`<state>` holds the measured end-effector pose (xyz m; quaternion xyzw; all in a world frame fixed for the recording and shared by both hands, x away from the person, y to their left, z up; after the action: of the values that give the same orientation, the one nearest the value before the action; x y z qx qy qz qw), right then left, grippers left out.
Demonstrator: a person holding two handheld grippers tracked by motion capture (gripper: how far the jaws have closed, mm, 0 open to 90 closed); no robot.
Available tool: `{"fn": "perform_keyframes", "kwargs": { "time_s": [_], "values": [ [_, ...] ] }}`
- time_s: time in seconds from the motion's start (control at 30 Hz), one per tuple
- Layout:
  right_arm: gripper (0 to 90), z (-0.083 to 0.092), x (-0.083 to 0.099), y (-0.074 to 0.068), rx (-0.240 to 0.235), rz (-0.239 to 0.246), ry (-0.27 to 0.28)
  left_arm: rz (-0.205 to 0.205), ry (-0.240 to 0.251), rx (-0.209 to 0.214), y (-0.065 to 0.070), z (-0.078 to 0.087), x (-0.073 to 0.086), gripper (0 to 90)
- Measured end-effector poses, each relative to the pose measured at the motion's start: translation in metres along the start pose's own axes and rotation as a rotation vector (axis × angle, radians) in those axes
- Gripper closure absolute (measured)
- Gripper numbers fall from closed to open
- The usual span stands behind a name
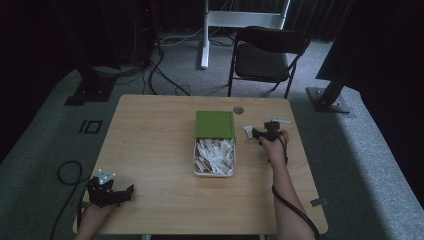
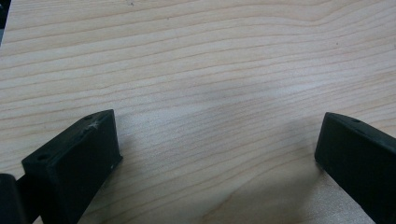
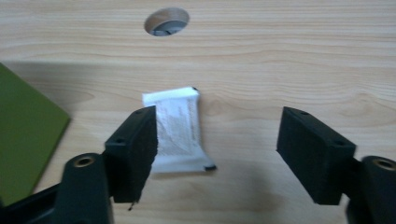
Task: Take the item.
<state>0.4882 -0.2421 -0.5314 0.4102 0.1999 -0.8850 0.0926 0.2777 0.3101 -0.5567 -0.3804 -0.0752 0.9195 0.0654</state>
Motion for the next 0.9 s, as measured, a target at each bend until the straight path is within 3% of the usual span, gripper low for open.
{"fn": "perform_keyframes", "kwargs": {
  "time_s": [0.27, 0.43, 0.53, 0.63, 0.8, 0.9],
  "values": [
    [21.5, 0.013, 0.012, 0.007, 0.017, 0.002, 0.007, 0.0, 0.0, 0.0, 0.0, 0.0, 0.0, 0.7],
    [20.1, 0.032, 0.017, 0.014, 0.043, 0.015, 0.03, 0.0, 0.0, 0.0, 0.0, 0.0, 0.0, 0.7],
    [19.3, 0.04, 0.021, 0.014, 0.034, 0.024, 0.028, 0.0, 0.0, 0.0, 0.0, 0.0, 0.0, 0.7],
    [19.3, 0.049, 0.029, 0.016, 0.04, 0.031, 0.022, 0.0, 0.0, 0.0, 0.0, 0.0, 0.0, 0.7],
    [19.3, 0.061, 0.046, 0.022, 0.066, -0.013, 0.015, 0.0, 0.0, 0.0, 0.0, 0.0, 0.0, 0.7],
    [19.2, 0.066, 0.055, 0.024, 0.086, 0.009, 0.01, 0.0, 0.0, 0.0, 0.0, 0.0, 0.0, 0.7]
  ]
}}
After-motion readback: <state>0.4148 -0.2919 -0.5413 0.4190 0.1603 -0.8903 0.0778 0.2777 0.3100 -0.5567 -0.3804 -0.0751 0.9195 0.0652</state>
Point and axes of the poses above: each handheld gripper's, and its own axes: z roughly backward along the jaws, x roughly out of its underside, y roughly to its right, the point moved 1 cm from there along -z, roughly forward along the jaws, and after that the axes turned 14 degrees about -x, right-handed, at the moved point
